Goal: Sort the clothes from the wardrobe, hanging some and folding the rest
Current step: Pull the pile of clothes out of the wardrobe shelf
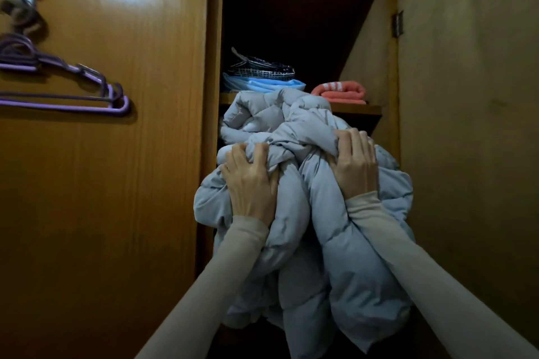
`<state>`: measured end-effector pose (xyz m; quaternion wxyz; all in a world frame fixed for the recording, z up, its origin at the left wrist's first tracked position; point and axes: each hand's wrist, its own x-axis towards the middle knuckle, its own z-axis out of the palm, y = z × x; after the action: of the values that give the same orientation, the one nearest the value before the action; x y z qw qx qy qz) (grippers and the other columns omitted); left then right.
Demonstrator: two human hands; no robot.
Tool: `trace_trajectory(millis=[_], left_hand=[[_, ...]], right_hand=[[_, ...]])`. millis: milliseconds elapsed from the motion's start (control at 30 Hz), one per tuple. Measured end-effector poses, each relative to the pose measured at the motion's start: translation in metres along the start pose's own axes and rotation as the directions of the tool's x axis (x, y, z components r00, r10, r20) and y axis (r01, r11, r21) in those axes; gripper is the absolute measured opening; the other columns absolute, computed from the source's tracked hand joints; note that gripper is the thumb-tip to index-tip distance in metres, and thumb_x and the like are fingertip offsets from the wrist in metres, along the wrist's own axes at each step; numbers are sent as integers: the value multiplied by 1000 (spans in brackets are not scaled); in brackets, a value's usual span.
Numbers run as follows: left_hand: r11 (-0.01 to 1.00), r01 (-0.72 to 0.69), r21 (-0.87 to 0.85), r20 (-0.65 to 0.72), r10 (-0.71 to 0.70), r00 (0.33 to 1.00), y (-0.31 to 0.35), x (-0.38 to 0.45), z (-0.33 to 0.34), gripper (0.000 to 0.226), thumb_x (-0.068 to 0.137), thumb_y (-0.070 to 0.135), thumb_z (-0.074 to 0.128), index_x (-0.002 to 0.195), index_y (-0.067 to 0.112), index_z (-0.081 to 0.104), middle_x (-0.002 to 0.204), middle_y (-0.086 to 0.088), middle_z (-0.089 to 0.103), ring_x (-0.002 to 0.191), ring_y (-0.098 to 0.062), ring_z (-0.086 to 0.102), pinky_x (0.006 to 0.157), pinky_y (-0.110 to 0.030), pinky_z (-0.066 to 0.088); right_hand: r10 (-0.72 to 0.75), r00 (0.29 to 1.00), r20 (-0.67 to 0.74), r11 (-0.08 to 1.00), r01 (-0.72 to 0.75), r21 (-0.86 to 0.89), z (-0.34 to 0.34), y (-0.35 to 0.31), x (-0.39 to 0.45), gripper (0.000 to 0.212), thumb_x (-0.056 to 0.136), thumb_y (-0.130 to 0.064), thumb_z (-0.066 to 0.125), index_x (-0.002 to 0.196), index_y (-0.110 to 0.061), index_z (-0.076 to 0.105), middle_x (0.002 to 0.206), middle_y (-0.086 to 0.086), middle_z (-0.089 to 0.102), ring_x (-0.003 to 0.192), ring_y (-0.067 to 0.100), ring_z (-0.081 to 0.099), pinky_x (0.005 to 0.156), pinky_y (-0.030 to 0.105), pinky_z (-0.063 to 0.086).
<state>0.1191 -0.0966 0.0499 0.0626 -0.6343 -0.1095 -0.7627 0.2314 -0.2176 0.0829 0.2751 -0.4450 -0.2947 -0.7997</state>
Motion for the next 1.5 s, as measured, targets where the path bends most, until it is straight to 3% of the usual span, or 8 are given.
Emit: trace_trajectory(millis=[233, 400, 700, 933, 1067, 1233, 1367, 1500], left_hand=[[970, -93, -226, -31, 88, 996, 22, 1, -75, 23, 88, 33, 44, 95, 12, 42, 87, -21, 55, 83, -28, 44, 66, -36, 43], [891, -63, -450, 77, 110, 991, 53, -13, -112, 28, 89, 38, 44, 94, 10, 43, 87, -22, 54, 83, -25, 41, 69, -35, 36], [663, 98, -742, 317, 218, 923, 157, -79, -164, 67, 93, 62, 22, 80, 5, 54, 79, -14, 52, 70, -30, 54, 62, -34, 42], [501, 308, -809, 458, 209, 864, 279, -129, -210, 65, 92, 64, 23, 78, 8, 54, 80, -11, 50, 74, -27, 51, 64, -39, 44], [476, 300, -827, 431, 192, 882, 348, -138, -236, 41, 89, 45, 41, 72, 9, 49, 74, -11, 49, 68, -27, 51, 66, -29, 32], [403, 336, -851, 441, 200, 875, 420, -152, -273, 47, 93, 50, 36, 74, 9, 49, 76, -13, 49, 73, -25, 47, 66, -34, 39], [345, 377, -860, 463, 214, 860, 468, -163, -303, 44, 91, 48, 40, 76, 8, 51, 77, -13, 51, 74, -26, 50, 65, -37, 45], [247, 444, -861, 498, 238, 834, 500, -171, -321, 39, 91, 45, 41, 74, 10, 48, 78, -13, 49, 73, -27, 51, 67, -35, 41]], right_hand=[[7, 1000, -9, 991, -8, -131, -95, -27, 31, 23, 102, -24, 30, 96, -8, 46, 76, 18, 61, 77, 24, 39, 70, 34, 35], [-4, 994, 105, 968, 30, -250, -166, -22, 37, 11, 88, -13, 50, 96, -7, 45, 75, 18, 60, 76, 22, 37, 66, 32, 35], [-10, 949, 315, 883, 156, -442, -314, 25, 21, 9, 85, -4, 46, 88, -11, 42, 65, 14, 53, 68, 19, 32, 58, 30, 27], [57, 888, 456, 801, 232, -552, -450, 80, 25, 5, 85, -12, 45, 89, -11, 43, 66, 14, 55, 69, 19, 34, 58, 30, 27], [161, 860, 485, 840, 138, -525, -514, 105, 43, 5, 85, -14, 42, 89, -13, 40, 67, 16, 55, 69, 18, 34, 58, 31, 27], [276, 811, 516, 884, -3, -468, -588, 130, 63, 10, 85, -17, 44, 93, -11, 43, 72, 21, 57, 67, 27, 53, 59, 32, 36], [322, 776, 543, 872, -20, -489, -642, 149, 82, 35, 87, -25, 46, 87, 8, 56, 73, 24, 58, 69, 29, 55, 63, 30, 33], [265, 739, 619, 892, 56, -449, -681, 160, 97, 56, 95, -54, 33, 92, -1, 50, 72, 21, 56, 73, 16, 42, 66, 27, 34]])
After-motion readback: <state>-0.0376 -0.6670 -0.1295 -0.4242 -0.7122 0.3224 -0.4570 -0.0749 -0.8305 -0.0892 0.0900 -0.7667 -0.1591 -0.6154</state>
